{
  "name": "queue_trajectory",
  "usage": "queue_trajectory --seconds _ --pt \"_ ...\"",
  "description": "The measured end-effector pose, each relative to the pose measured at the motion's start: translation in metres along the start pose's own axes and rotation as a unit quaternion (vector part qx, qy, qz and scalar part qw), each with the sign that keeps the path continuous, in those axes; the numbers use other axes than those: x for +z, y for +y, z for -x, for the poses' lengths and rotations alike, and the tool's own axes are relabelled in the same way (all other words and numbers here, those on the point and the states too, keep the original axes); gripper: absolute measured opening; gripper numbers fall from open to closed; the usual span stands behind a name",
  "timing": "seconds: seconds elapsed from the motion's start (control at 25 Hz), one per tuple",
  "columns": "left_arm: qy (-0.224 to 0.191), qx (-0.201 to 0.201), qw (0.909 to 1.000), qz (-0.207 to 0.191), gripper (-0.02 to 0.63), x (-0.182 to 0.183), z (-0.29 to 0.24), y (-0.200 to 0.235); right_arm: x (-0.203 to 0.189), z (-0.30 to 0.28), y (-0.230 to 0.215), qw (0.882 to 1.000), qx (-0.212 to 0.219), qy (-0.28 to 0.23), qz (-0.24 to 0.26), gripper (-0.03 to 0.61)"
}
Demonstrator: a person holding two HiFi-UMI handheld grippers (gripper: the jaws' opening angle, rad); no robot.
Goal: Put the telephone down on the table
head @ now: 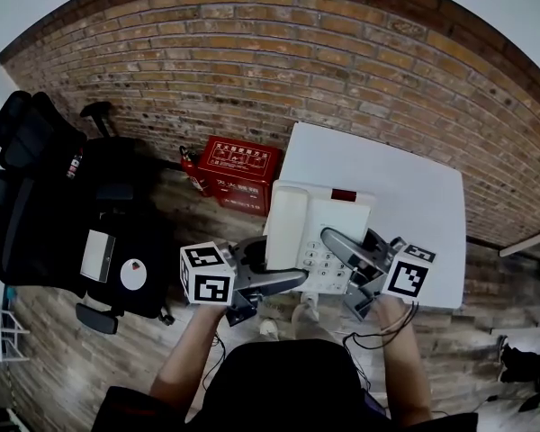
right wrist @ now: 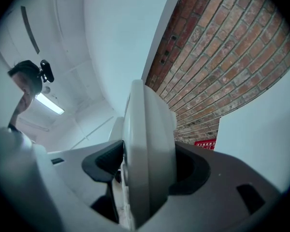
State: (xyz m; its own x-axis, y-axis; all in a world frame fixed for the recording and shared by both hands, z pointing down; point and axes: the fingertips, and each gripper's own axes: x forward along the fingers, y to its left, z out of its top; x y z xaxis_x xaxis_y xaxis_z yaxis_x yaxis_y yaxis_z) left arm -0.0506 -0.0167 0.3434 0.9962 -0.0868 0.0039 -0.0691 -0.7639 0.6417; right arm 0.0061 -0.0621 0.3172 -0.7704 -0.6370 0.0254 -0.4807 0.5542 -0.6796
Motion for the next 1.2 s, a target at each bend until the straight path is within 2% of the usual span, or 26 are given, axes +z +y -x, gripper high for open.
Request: queue_trajectory --seconds 0.2,0.64,1.2 --pt "-0.004 0.0 0.9999 0.013 0.416 -0.001 -0.005 0.008 -0.001 -0.001 -0.011 1.0 -0.006 -0.002 -0.007 0.261" --pt "0.011 0.012 0.9994 0.031 0.416 0.01 -0.043 0.054 0.022 -0.005 -0.07 0.999 -0.008 0.004 -0.03 0.264" --pt "0.03 0.03 0.9977 0.054 0.416 0.006 -0.059 0.088 0.02 -0.013 -0.111 0.998 -0.014 0.013 -0.054 0.273"
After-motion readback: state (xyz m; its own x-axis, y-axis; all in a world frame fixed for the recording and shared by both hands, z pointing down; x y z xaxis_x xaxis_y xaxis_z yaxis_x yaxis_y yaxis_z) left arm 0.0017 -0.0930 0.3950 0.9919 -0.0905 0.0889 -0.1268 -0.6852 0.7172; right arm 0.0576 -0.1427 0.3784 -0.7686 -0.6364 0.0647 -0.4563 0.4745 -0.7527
